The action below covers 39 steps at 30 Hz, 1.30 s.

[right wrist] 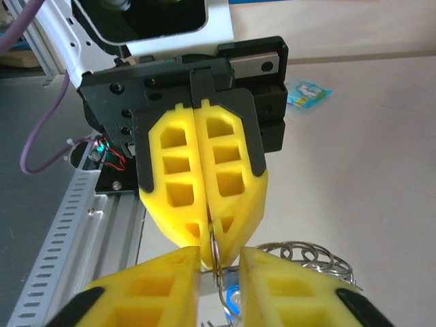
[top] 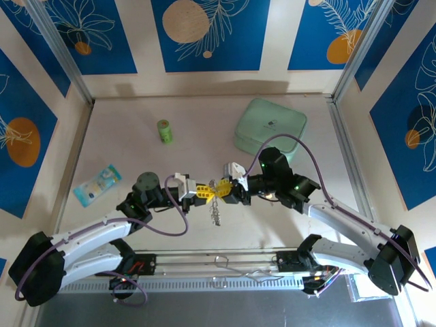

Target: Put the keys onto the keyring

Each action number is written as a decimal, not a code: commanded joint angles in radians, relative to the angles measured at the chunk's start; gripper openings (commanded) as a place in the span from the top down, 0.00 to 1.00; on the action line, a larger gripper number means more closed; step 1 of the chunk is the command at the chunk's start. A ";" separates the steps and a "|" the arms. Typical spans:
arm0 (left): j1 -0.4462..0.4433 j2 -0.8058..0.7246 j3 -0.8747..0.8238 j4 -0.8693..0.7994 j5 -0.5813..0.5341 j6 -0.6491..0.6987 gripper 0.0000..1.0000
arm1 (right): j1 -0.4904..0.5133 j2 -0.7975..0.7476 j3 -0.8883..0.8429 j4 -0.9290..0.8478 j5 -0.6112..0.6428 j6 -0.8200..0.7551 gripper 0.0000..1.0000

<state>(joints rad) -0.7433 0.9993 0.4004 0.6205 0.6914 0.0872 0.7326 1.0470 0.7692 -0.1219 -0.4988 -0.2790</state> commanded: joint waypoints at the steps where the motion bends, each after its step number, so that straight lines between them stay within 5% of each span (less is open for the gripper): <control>1: -0.013 0.002 0.012 0.077 0.039 0.008 1.00 | -0.001 0.015 -0.004 0.022 -0.040 0.012 0.85; 5: -0.014 -0.003 0.017 0.061 0.006 0.011 1.00 | -0.001 0.024 0.013 -0.020 -0.033 -0.017 1.00; 7: -0.014 -0.017 0.025 -0.002 -0.028 0.035 0.83 | -0.001 0.019 0.028 -0.060 -0.005 -0.045 1.00; 10: -0.014 -0.040 0.051 -0.139 -0.057 0.086 0.72 | -0.002 0.012 0.059 -0.140 0.035 -0.097 1.00; 22: -0.019 -0.025 0.217 -0.600 -0.086 0.286 0.69 | 0.027 0.067 0.206 -0.416 0.176 -0.262 1.00; 39: -0.029 0.046 0.259 -0.590 -0.032 0.303 0.70 | 0.111 0.129 0.279 -0.436 0.234 -0.283 1.00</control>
<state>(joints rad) -0.7586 1.0378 0.6331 0.0364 0.6239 0.3756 0.8333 1.1702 1.0092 -0.5697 -0.2523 -0.5610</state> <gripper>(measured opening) 0.300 0.063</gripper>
